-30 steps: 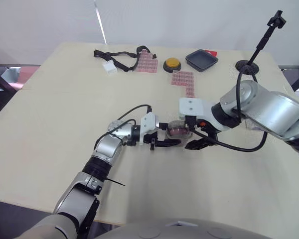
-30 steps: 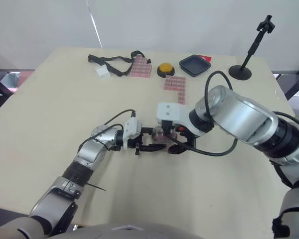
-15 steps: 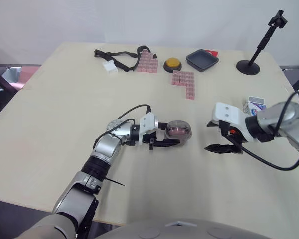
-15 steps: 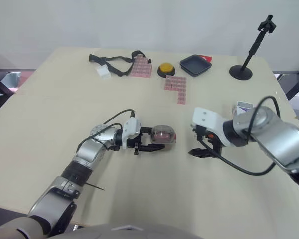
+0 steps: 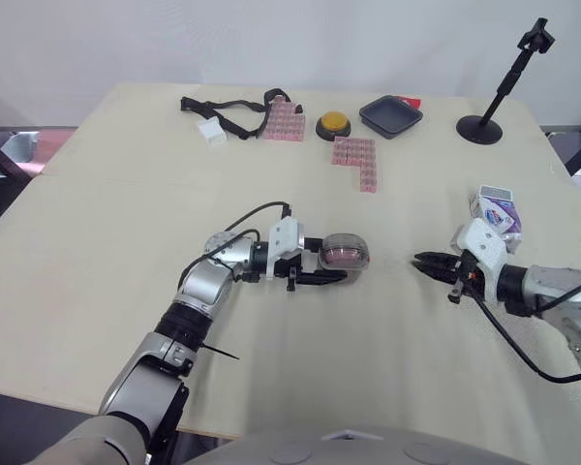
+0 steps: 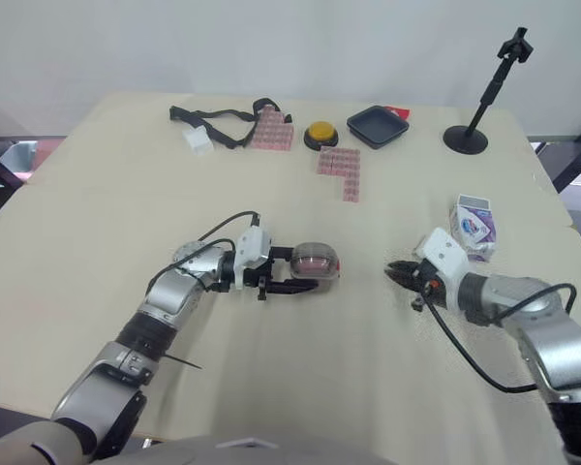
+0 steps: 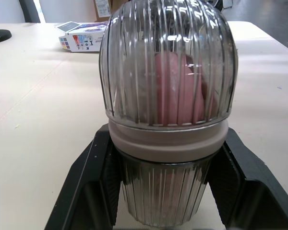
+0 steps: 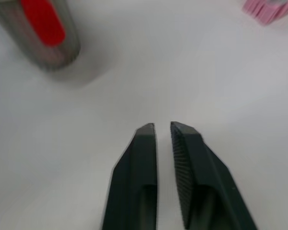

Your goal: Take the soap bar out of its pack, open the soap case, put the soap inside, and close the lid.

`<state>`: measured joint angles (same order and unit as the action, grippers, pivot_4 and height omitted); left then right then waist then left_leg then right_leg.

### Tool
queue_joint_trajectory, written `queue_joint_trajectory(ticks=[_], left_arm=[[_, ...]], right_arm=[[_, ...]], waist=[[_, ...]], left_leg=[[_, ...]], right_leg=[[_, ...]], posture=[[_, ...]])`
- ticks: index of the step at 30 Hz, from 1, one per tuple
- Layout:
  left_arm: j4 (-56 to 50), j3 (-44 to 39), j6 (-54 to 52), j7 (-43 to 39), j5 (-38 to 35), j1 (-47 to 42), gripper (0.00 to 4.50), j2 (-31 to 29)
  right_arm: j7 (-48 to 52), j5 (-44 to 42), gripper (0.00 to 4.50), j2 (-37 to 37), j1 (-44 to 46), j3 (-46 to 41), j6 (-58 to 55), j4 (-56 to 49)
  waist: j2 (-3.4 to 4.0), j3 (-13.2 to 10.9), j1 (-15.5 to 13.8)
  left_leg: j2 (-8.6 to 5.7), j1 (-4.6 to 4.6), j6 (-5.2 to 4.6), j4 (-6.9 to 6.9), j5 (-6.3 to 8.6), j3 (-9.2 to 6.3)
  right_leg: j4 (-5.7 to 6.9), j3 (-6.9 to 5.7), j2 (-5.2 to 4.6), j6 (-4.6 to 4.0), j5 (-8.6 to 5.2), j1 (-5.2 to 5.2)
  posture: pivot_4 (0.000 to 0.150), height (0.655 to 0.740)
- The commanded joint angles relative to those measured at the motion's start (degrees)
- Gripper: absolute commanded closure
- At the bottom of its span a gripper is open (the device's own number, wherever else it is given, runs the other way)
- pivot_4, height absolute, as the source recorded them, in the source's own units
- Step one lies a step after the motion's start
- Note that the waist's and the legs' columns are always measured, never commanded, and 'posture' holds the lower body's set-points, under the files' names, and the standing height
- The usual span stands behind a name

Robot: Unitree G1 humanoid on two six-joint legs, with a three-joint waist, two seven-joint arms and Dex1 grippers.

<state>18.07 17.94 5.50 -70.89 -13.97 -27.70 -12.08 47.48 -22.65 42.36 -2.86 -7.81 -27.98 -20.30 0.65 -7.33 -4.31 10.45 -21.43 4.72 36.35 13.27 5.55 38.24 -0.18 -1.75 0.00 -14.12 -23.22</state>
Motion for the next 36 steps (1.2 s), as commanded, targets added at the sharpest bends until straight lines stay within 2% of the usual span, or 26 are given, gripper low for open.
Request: queue_joint_trajectory(ticks=[1,5,15,31,36], left_arm=[[-2.58,-1.51,-0.44,-0.86,-2.43,-0.65,2.58,0.04],[-3.57,-1.64,-0.73,-1.06,-2.96,-0.18,2.58,-0.14],[-3.70,-1.12,1.65,-1.76,-2.60,1.15,2.58,-0.56],[-2.52,-0.73,2.01,-1.56,-1.44,0.77,2.58,-0.61],[-2.56,-0.74,1.91,-1.42,-1.41,0.81,2.58,-0.68]], right_arm=[[4.04,-0.54,4.42,-0.52,-2.20,-1.35,7.57,0.63],[6.73,-4.22,4.42,-0.61,-2.45,-0.86,6.60,-2.09],[7.81,-11.21,4.42,-0.04,5.62,0.62,0.22,-8.67],[5.96,-16.70,4.42,-0.63,13.14,2.91,-4.61,-14.13],[4.80,-15.43,4.42,-0.37,15.96,5.51,-6.07,-14.59]], waist=[[0.00,0.00,-0.04],[0.00,0.00,0.06],[0.00,0.00,0.40],[0.00,0.00,0.15],[-0.01,0.00,0.06]], left_leg=[[0.00,-0.01,-0.03,0.01,0.01,0.00],[0.00,-0.06,-0.09,0.02,0.02,0.00],[0.00,-0.06,-0.19,0.02,-0.04,0.00],[-0.01,-0.13,-0.20,0.03,-0.04,0.01],[-0.02,-0.15,-0.19,0.03,-0.04,0.01]], right_leg=[[0.00,0.00,-0.01,0.00,0.00,-0.01],[0.00,-0.01,-0.01,-0.01,0.00,-0.06],[0.09,-0.02,-0.01,-0.01,-0.01,-0.09],[0.11,-0.02,-0.03,-0.01,-0.01,-0.19],[0.10,-0.02,-0.03,0.00,0.00,-0.19]], posture=[[0.150,0.7287],[0.150,0.7287],[0.150,0.7287],[0.150,0.7287],[0.150,0.7287]])
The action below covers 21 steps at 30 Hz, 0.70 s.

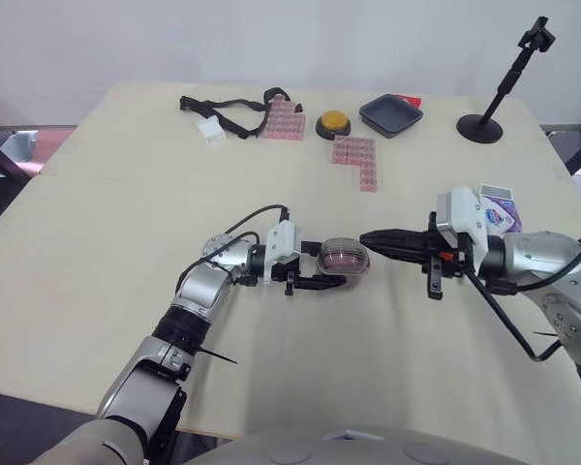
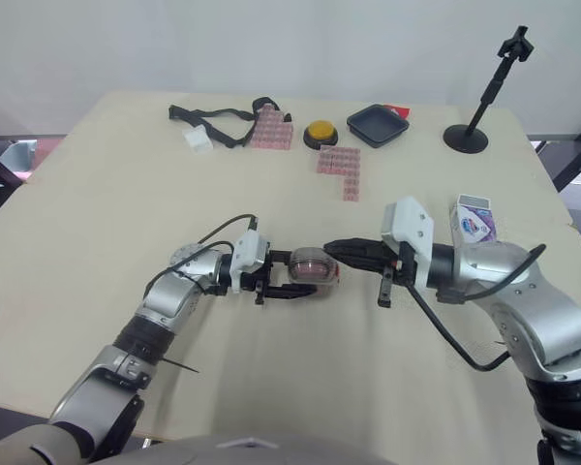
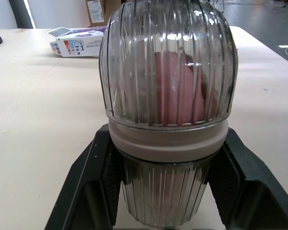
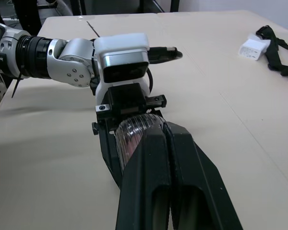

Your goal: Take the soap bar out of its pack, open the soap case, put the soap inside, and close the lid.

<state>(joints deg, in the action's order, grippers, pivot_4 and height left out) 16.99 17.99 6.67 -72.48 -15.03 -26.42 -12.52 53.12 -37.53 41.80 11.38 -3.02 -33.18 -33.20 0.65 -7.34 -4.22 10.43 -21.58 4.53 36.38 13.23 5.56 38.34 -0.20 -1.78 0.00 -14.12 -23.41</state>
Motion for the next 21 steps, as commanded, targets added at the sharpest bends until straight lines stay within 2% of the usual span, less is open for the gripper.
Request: queue_joint_trajectory(ticks=[1,21], left_arm=[[-1.43,-0.79,0.76,0.18,-0.33,-0.48,2.58,-0.24],[-2.75,-0.40,0.67,1.43,-0.13,0.55,2.58,-0.31]], right_arm=[[-1.04,-0.39,4.42,0.23,2.09,1.09,-1.07,-1.59],[-0.44,6.46,4.42,0.53,5.12,8.18,0.24,1.98]], waist=[[0.00,0.00,-0.05],[0.00,0.00,-0.04]], left_leg=[[0.00,0.00,0.00,0.00,0.00,0.00],[0.00,0.01,0.05,-0.01,-0.01,0.01]], right_leg=[[0.00,0.00,0.00,0.00,0.00,0.00],[0.00,0.01,0.01,0.25,0.15,0.01]], posture=[[0.150,0.7287],[0.150,0.7287]])
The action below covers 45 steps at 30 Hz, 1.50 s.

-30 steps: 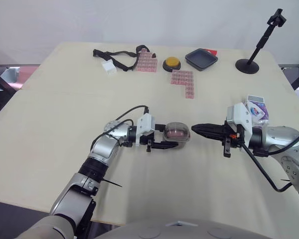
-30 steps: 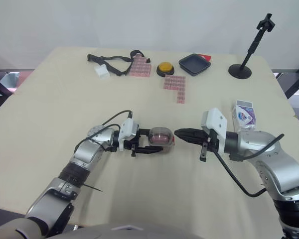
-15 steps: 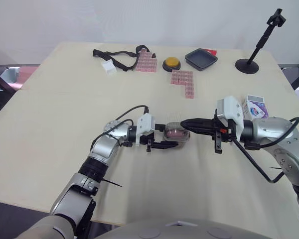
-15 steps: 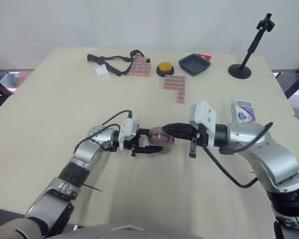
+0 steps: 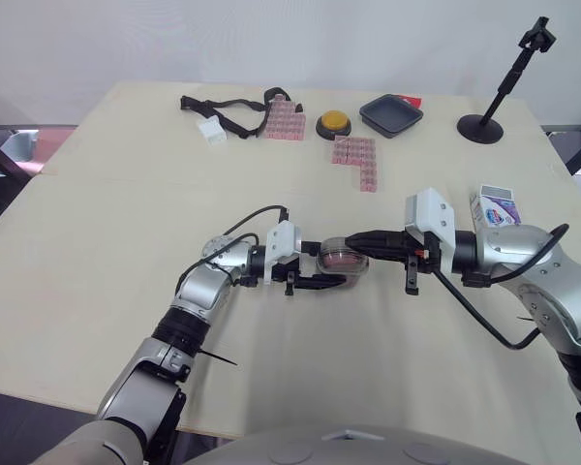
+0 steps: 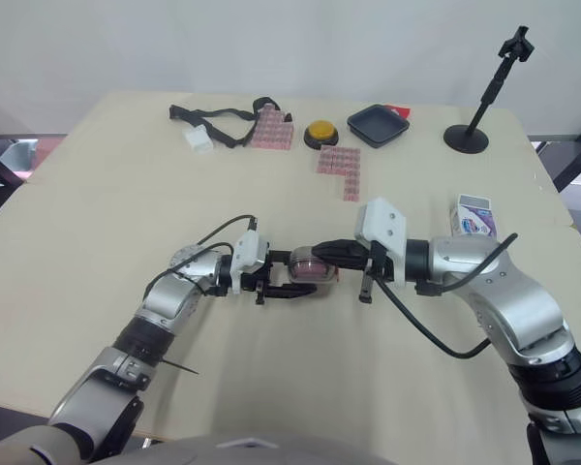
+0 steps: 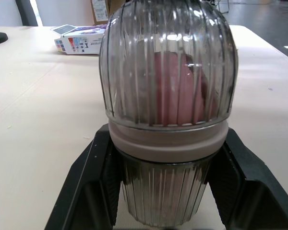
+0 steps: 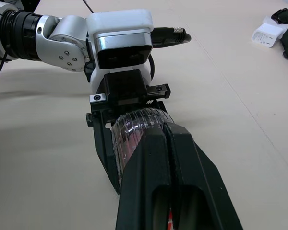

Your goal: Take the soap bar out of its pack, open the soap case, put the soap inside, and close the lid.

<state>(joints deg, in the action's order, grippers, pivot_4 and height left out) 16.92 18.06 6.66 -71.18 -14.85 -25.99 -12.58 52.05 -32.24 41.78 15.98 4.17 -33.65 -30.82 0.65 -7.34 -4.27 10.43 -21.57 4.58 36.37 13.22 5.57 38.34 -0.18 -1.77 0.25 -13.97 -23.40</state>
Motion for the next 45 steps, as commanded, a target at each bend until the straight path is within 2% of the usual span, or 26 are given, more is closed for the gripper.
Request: queue_joint_trajectory(ticks=[1,8,20,25,28,32,36,42,45], left_arm=[[-2.61,-0.49,0.69,0.14,-0.32,0.05,2.58,-0.24],[-2.64,-0.49,0.66,0.38,-0.27,0.02,2.58,0.00],[-3.16,-0.58,0.43,0.61,-0.13,0.23,2.58,0.27],[-3.70,-0.60,-0.12,0.82,-0.24,0.56,2.58,0.00],[-4.32,-0.97,-1.85,1.17,-0.51,0.92,2.58,-0.69],[-6.53,-2.36,-7.55,1.75,-3.11,1.01,2.58,-1.07],[-8.92,-3.03,-14.58,1.12,-5.98,0.75,2.58,-2.07],[-14.92,-4.76,-39.43,2.68,-16.31,-1.21,2.58,-4.69],[-15.03,-4.24,-52.04,5.80,-18.23,-3.31,2.58,-6.17]], right_arm=[[0.84,1.68,4.42,0.73,0.37,1.49,0.84,-0.34],[1.73,5.30,4.42,2.49,-0.36,5.07,1.45,0.83],[0.58,6.47,4.42,2.86,-0.38,7.86,-1.58,1.61],[-0.57,4.01,4.42,1.51,-0.19,5.35,-1.77,1.33],[-2.13,-3.46,4.42,-0.52,-0.26,-3.31,-4.29,2.87],[1.09,-6.33,3.28,1.17,-4.09,-11.08,-1.82,3.51],[4.14,-7.07,1.92,2.61,-9.08,-14.61,0.03,3.04],[10.13,-1.50,0.02,4.51,-17.70,-15.25,10.03,3.73],[9.43,-2.01,0.02,3.11,-19.13,-15.42,10.88,4.04]], waist=[[0.00,0.00,0.01],[0.00,0.01,0.03],[-0.06,0.17,0.22],[-0.07,0.21,0.27],[-0.08,0.20,0.27],[-0.07,0.16,-0.15],[-0.07,0.16,-0.21],[-0.08,0.15,-0.13],[-0.07,0.14,0.11]], left_leg=[[0.00,0.00,0.00,0.00,0.00,0.00],[0.00,0.08,0.00,0.00,0.00,0.01],[0.00,0.23,0.01,0.00,0.00,0.01],[0.00,0.25,0.01,0.00,0.00,0.01],[0.00,0.23,0.01,0.00,0.00,0.01],[-0.01,0.12,0.02,-0.02,0.01,0.01],[0.01,0.07,0.01,-0.10,0.02,0.01],[0.01,0.06,0.00,-0.09,0.02,0.03],[0.01,0.07,-0.01,-0.08,0.02,0.05]], right_leg=[[0.00,0.00,0.00,0.00,0.00,0.00],[0.00,0.02,0.00,0.00,0.00,0.06],[0.01,0.03,0.00,-0.02,-0.01,0.23],[0.00,0.03,-0.01,-0.05,-0.03,0.25],[0.00,0.02,0.00,-0.21,-0.12,0.25],[-0.12,-0.01,-0.02,-0.22,-0.13,0.21],[-0.18,-0.05,0.00,-0.10,-0.06,0.17],[-0.16,-0.05,-0.02,-0.25,-0.15,0.13],[-0.15,-0.04,-0.03,-0.27,-0.16,0.10]], posture=[[0.150,0.7287],[0.150,0.7287],[0.150,0.7287],[0.150,0.7287],[0.150,0.7287],[0.150,0.7287],[0.150,0.7287],[0.150,0.7287],[0.150,0.7287]])
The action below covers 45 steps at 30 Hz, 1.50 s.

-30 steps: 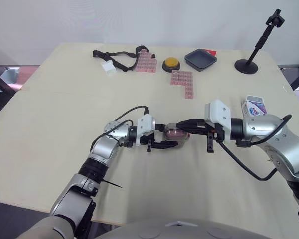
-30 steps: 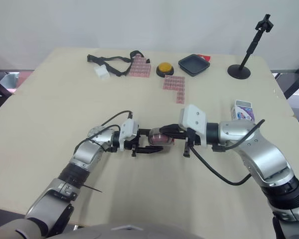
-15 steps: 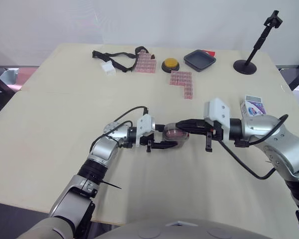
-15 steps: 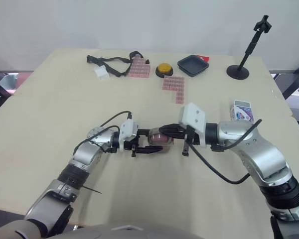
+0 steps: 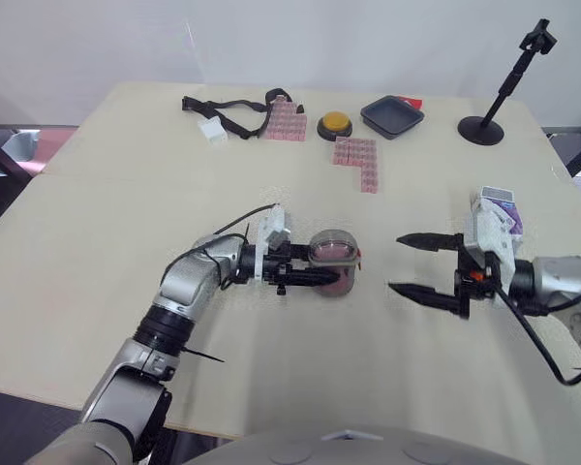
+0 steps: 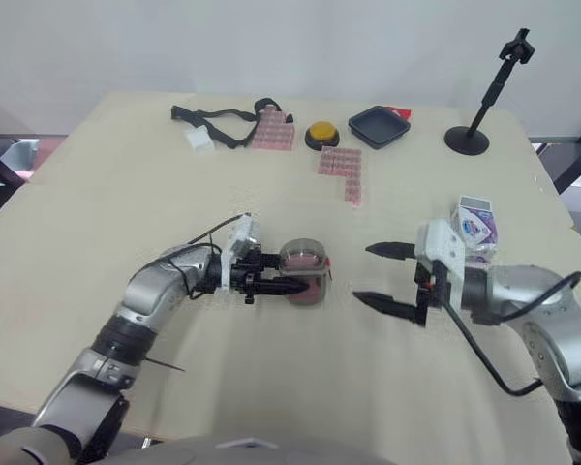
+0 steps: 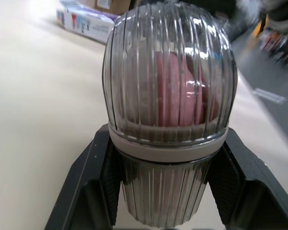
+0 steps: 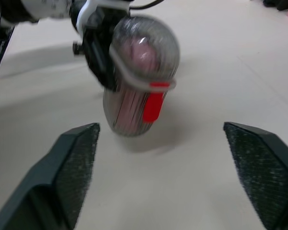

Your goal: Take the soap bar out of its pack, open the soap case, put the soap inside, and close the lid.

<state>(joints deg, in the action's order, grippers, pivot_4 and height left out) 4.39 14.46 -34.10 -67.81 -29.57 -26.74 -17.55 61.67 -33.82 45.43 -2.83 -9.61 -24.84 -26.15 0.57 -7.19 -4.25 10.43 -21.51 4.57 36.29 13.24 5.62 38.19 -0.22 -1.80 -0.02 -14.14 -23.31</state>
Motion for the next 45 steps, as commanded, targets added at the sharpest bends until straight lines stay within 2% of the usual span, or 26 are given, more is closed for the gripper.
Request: queue_joint_trajectory(ticks=[1,3,5,8,13,20,22,25,27,33,36,38,40,45], left_arm=[[-2.58,0.35,-15.27,2.68,-3.79,-3.31,2.58,-2.08],[-2.93,1.35,-23.30,3.25,-5.58,-4.32,2.58,-3.17],[-0.63,0.21,-34.05,7.17,-7.49,-6.05,2.58,-1.89],[3.65,-3.83,-42.39,12.76,-8.86,-8.22,2.58,1.42],[10.98,-5.00,-44.90,17.54,-6.46,-11.09,2.58,3.50],[15.67,-2.37,-41.23,16.87,-4.39,-13.08,2.58,2.82],[16.74,-0.46,-36.28,15.85,-2.22,-13.89,1.56,2.06],[18.58,0.23,-31.44,14.90,-0.66,-14.95,0.55,1.42],[18.24,1.34,-29.15,13.64,0.02,-15.26,0.02,0.10],[14.45,4.96,-23.12,8.61,2.13,-14.98,0.02,-5.38],[9.63,6.92,-16.98,3.87,4.13,-13.43,0.02,-10.36],[5.09,5.71,-3.03,-1.05,6.65,-10.28,0.02,-14.06],[3.37,3.48,4.96,-1.81,7.89,-8.18,0.02,-15.30],[3.40,-3.79,24.28,3.90,10.56,-1.95,0.02,-12.72]], right_arm=[[-0.61,-0.81,0.02,-1.12,-0.72,-1.65,2.08,-0.74],[-0.98,-0.58,0.02,-2.02,-1.53,-1.14,3.06,-1.16],[-0.55,0.05,0.02,-2.72,-2.89,-0.44,4.73,-1.75],[0.26,-0.04,0.02,-3.14,-4.19,-0.01,5.87,-1.94],[0.80,1.34,0.02,-3.48,-4.93,1.32,8.23,-0.83],[0.31,2.27,0.02,-3.72,-4.47,3.05,9.30,-0.20],[0.32,2.61,0.00,-3.84,-4.09,3.50,9.65,0.72],[0.51,3.11,0.00,-3.85,-3.67,3.94,10.19,1.75],[0.51,3.35,0.00,-3.97,-3.24,4.27,10.45,2.30],[0.71,4.09,0.00,-4.15,-2.27,5.00,11.27,3.76],[0.53,4.63,0.00,-4.16,-1.59,4.88,11.81,5.10],[-0.17,5.10,0.00,-4.22,-0.99,4.25,12.16,6.45],[-1.06,5.51,0.00,-4.47,-0.91,3.65,12.45,7.32],[-3.21,7.44,0.00,-5.72,-2.84,2.88,15.04,9.51]], waist=[[0.00,0.00,0.13],[0.00,0.00,0.15],[0.01,0.00,0.13],[0.01,0.00,-0.27],[0.00,0.00,-0.28],[0.00,0.00,-0.23],[0.00,0.00,-0.23],[0.01,0.00,-0.13],[0.01,0.00,-0.08],[0.00,-0.01,1.19],[0.02,-0.03,1.75],[0.04,-0.04,2.00],[0.03,-0.07,2.02],[0.05,-0.10,0.59]], left_leg=[[0.00,0.00,-0.01,0.00,0.00,0.00],[0.00,0.01,-0.01,0.00,-0.01,0.00],[0.00,-0.01,-0.01,-0.01,-0.01,0.00],[-0.08,-0.16,-0.02,0.02,-0.01,0.00],[-0.11,-0.19,-0.04,0.04,0.00,-0.01],[-0.12,0.09,-0.06,0.04,-0.01,-0.03],[-0.14,0.10,-0.08,0.04,-0.03,-0.03],[-0.13,0.15,-0.11,0.03,-0.04,-0.07],[-0.14,0.15,-0.17,0.03,-0.08,-0.07],[-0.10,0.17,-0.23,-0.03,-0.14,-0.08],[-0.09,0.15,-0.22,-0.17,-0.14,-0.09],[-0.10,0.14,-0.22,-0.40,-0.14,-0.08],[-0.10,0.09,-0.21,-0.57,-0.14,-0.09],[-0.07,-0.04,-0.20,-0.60,-0.13,-0.15]], right_leg=[[0.01,0.01,0.00,0.00,0.00,0.00],[0.01,0.00,0.01,-0.01,-0.01,-0.01],[0.00,0.00,0.01,-0.03,-0.02,-0.03],[-0.04,-0.02,-0.05,-0.04,-0.02,-0.10],[-0.10,0.00,-0.07,-0.06,-0.04,-0.06],[-0.25,-0.01,-0.10,-0.07,-0.03,0.30],[-0.28,-0.01,-0.12,-0.07,-0.02,0.34],[-0.39,-0.06,-0.12,-0.09,0.00,0.46],[-0.47,-0.09,-0.15,-0.14,0.05,0.50],[-0.55,-0.11,-0.12,-0.22,0.12,0.52],[-0.68,-0.13,-0.10,-0.22,0.12,0.51],[-0.85,-0.14,-0.09,-0.21,0.13,0.49],[-1.02,-0.19,-0.08,-0.21,0.12,0.47],[-1.16,-0.61,-0.18,0.17,0.29,0.41]], posture=[[0.150,0.7287],[0.150,0.7287],[0.150,0.7287],[0.150,0.7287],[0.150,0.7287],[0.150,0.7287],[0.150,0.7287],[0.150,0.7287],[0.150,0.7287],[0.150,0.7287],[0.150,0.7287],[0.150,0.7287],[0.150,0.7287],[0.150,0.7287]])
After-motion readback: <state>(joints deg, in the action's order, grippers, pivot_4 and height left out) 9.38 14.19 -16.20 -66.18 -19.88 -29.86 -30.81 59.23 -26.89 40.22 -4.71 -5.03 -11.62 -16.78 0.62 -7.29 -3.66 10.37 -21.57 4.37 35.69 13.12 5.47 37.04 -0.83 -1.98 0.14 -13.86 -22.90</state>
